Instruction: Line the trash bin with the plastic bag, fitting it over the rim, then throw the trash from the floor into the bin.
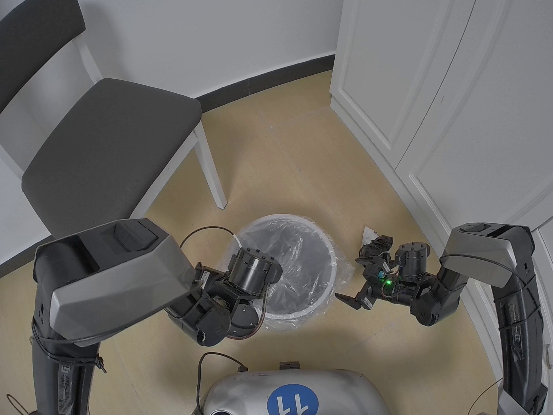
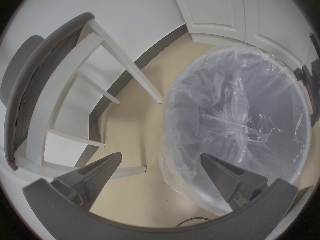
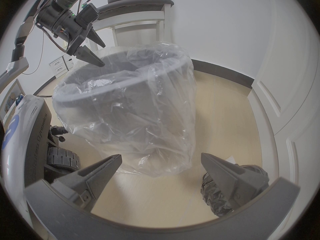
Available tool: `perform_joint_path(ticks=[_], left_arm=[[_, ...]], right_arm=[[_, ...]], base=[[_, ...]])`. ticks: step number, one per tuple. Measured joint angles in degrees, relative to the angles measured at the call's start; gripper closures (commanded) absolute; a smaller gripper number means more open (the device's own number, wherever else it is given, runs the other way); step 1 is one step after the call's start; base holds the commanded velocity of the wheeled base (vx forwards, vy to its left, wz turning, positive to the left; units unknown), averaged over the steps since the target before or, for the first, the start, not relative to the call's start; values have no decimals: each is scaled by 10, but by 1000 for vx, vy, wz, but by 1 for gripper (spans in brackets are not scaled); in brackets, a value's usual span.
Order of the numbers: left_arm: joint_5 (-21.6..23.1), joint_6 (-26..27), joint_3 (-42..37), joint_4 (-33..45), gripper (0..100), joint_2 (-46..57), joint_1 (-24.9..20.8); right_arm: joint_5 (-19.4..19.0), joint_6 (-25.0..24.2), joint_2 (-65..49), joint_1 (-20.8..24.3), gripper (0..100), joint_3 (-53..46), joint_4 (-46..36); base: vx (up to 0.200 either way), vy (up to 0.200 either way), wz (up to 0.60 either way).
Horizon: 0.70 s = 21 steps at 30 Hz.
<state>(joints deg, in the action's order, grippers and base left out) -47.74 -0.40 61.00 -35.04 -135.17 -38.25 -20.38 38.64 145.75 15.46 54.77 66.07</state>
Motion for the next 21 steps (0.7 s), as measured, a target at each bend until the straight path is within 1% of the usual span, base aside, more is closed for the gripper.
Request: perform_joint_path(ticks=[8,13,16,21], left_arm=[[20,-58,-21,2,0,6,10],[36,-107,-37,-4,0,12,8],[47,-119,-45,-6,0,24,5],[51,-129,-60,-7,0,55,0]], right_arm=[[0,2,0,-3,0,0,0],[0,2,0,-4,0,1,0],[0,2,0,-4,0,1,0],[0,2,-1,-4,0,1,0]], base=[[0,0,0],[0,0,0],[0,0,0],[0,0,0]])
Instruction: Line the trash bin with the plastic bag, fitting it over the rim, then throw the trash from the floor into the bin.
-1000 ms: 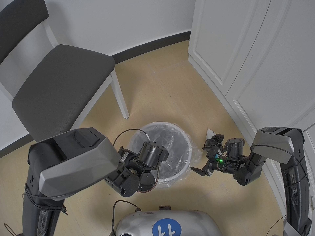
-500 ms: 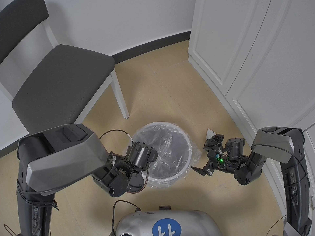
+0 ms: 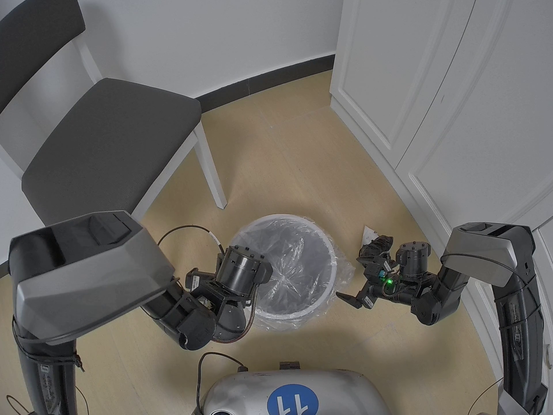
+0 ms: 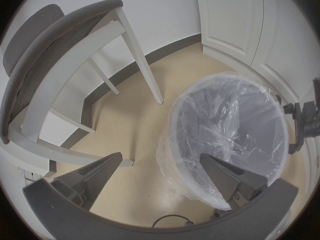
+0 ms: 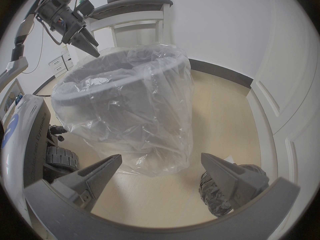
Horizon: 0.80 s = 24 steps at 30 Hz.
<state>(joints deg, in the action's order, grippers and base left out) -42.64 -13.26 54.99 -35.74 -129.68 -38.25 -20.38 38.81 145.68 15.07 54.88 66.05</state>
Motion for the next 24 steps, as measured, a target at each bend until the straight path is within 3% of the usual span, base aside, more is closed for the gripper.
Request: perform_joint_path(ticks=[12,24], left_arm=[[19,-3,-70,-8,0,66,32],[39,-3,-63,-68,0,-13,77]], right_arm=[[0,0,-2,-2,0,0,0],[0,-1,-3,-3,0,0,5]], base=[[0,0,0],[0,0,0]])
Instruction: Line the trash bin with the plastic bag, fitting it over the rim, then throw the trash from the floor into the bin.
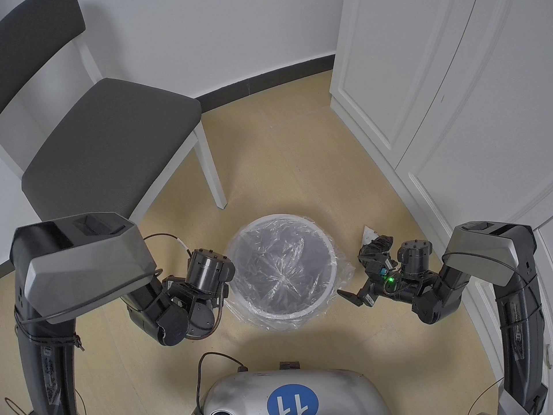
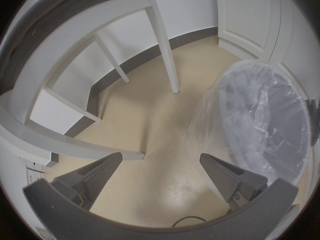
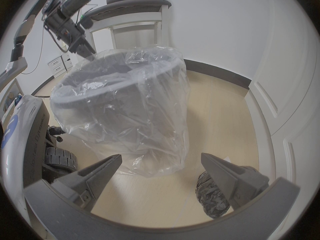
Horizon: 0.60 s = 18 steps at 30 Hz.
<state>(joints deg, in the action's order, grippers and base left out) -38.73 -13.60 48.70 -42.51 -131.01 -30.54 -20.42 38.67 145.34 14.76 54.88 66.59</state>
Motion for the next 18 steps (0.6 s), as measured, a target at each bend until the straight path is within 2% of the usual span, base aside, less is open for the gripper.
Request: perform_joint_path(ticks=[9,18], left_arm=[[21,-2,14,-59,0,-74,23],[47,-1,99,-33,0,-133,27]], right_arm=[[-9,-4,-12,-6,0,-8,1],[-15,-3,-32,-16,0,-21,1]], base=[[0,0,0],[0,0,0]])
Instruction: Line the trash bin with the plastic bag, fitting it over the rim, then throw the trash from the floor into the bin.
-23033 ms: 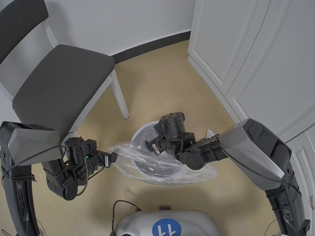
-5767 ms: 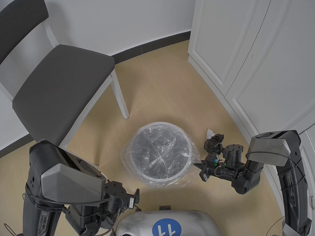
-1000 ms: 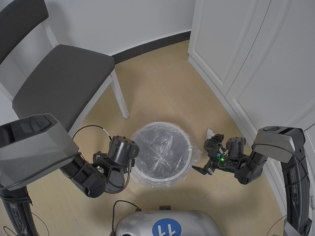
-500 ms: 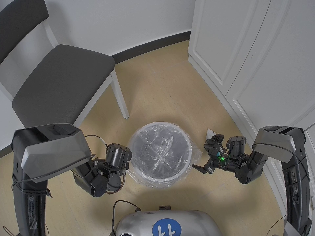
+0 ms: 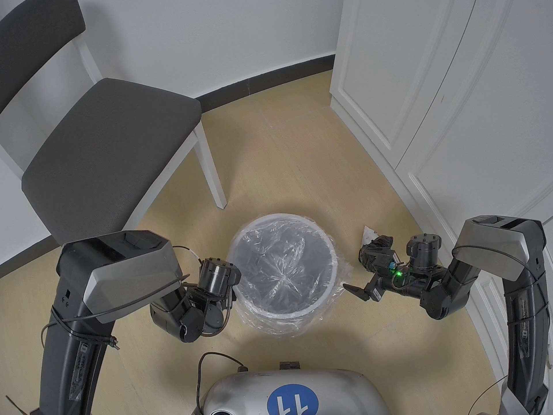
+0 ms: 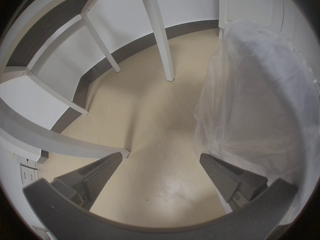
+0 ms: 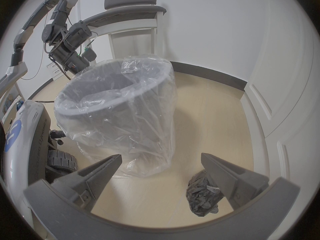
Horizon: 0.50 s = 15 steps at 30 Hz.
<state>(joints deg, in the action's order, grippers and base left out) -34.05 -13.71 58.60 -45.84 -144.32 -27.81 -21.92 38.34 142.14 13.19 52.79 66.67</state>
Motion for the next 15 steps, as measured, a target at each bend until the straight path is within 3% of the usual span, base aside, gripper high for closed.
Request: perform_joint_path(ticks=[7,15], left_arm=[[3,0,25,6,0,-16,7],[2,-6,-27,-38,0,3,8]], right_arm=[[0,2,1,-2,0,1,-10],[26,2,35,7,0,40,-43]], base=[[0,0,0],[0,0,0]])
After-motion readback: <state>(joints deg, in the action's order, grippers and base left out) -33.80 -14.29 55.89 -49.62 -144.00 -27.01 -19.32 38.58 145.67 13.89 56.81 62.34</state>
